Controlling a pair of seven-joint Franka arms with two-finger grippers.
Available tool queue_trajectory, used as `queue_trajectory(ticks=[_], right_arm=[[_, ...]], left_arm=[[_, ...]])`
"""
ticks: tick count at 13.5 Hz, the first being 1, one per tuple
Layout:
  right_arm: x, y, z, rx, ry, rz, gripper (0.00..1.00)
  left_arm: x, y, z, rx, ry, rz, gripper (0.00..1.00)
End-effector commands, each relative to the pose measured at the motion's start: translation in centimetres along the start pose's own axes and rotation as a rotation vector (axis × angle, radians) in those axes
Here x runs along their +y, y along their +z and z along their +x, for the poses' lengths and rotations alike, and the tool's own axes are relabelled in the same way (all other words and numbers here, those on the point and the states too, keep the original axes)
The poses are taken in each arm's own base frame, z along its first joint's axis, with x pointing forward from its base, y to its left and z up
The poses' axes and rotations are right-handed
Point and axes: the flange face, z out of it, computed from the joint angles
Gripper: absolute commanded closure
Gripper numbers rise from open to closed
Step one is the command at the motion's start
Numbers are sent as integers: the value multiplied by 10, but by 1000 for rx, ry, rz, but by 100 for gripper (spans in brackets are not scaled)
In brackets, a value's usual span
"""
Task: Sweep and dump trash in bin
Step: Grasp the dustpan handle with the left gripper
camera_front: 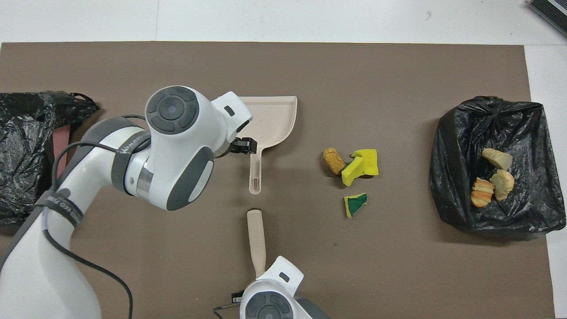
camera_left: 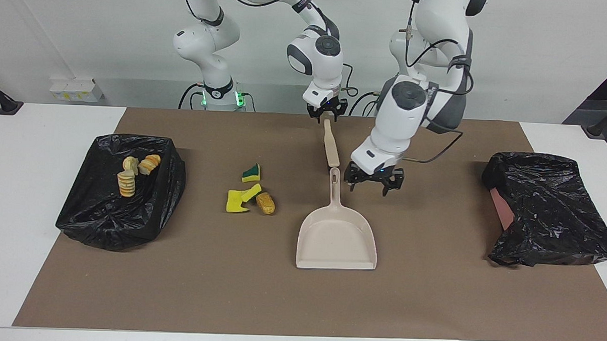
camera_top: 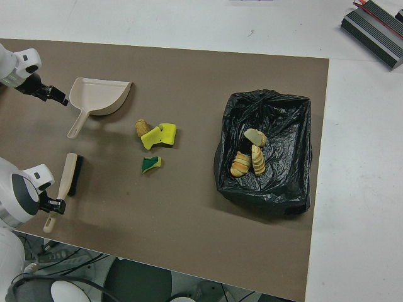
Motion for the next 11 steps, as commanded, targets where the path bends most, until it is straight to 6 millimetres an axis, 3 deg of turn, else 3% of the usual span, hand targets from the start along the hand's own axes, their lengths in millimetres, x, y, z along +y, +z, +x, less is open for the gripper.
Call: queue_trajectory(ticks=[1,4,6,11], right_arm=[[-1,1,6,4,-17,21,100],[-2,-11,17,5,-28,1,100],[8,-31,21,14,-31,-28,100],[52,-70,36,37,-15,-84,100]], left_arm=[[14,16,-8,18,-28,1,0],[20,33,-17,8,-25,4,0],[26,35,-22,5,-30,3,0],[45,50,-28,8,-45,-3,0]])
